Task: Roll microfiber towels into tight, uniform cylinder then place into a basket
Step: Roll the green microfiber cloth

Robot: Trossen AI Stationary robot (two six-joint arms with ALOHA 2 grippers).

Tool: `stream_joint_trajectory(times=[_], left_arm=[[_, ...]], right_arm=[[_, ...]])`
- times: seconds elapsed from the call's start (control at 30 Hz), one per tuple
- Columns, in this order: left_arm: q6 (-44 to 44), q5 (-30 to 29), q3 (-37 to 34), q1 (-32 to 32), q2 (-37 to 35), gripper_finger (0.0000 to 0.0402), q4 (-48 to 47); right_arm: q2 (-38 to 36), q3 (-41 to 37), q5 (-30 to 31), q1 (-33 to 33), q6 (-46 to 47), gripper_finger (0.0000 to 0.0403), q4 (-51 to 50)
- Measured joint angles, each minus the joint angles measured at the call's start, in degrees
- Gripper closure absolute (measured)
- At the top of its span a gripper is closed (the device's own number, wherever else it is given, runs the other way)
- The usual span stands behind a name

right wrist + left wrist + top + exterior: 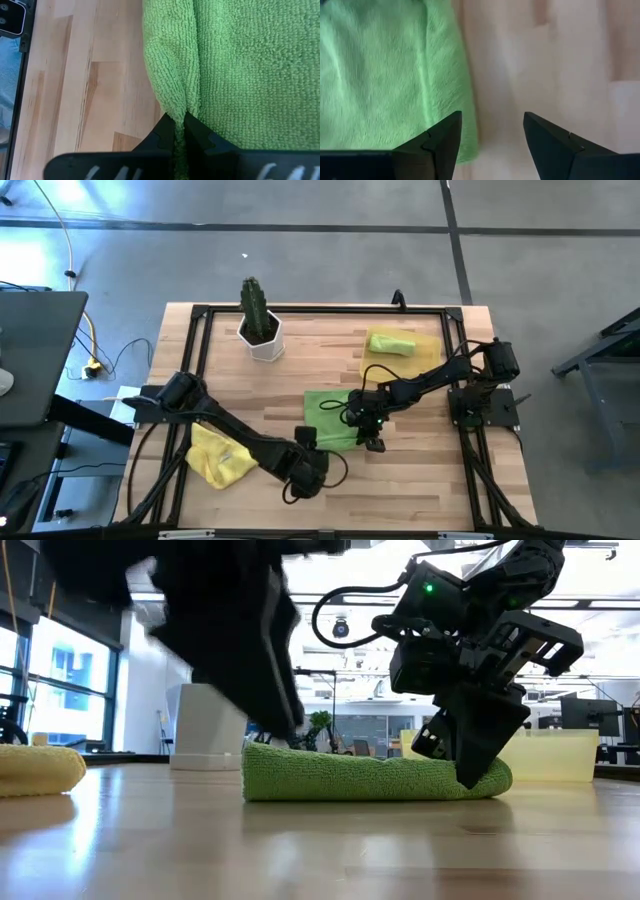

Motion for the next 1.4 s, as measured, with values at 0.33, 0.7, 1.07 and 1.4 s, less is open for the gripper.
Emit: stream_joint_trajectory(times=[0.33,0.7,1.07,1.4], left_arm=[[-2.0,-0.4,-3.0,2.1,2.1,0.0197,-2.5],[-3.3,2.8,-2.9,4.7,2.7,0.0263,-3.4],[-4.8,3.1,0.0,3.0,2.4,0.024,-13.9],[-4.5,1.8,3.7,0.8,2.4,0.02,-14.5]], right_arm=[[0.0,0.0,-0.1,0.0,-0.2,0.0402,-0.2],[0.0,0.0,-0.1,0.0,-1.0,0.0402,-0.2],[0.0,0.0,0.0,0.0,-1.5,0.0402,-0.2],[0.0,0.0,0.0,0.0,-1.5,0.0402,-0.1]])
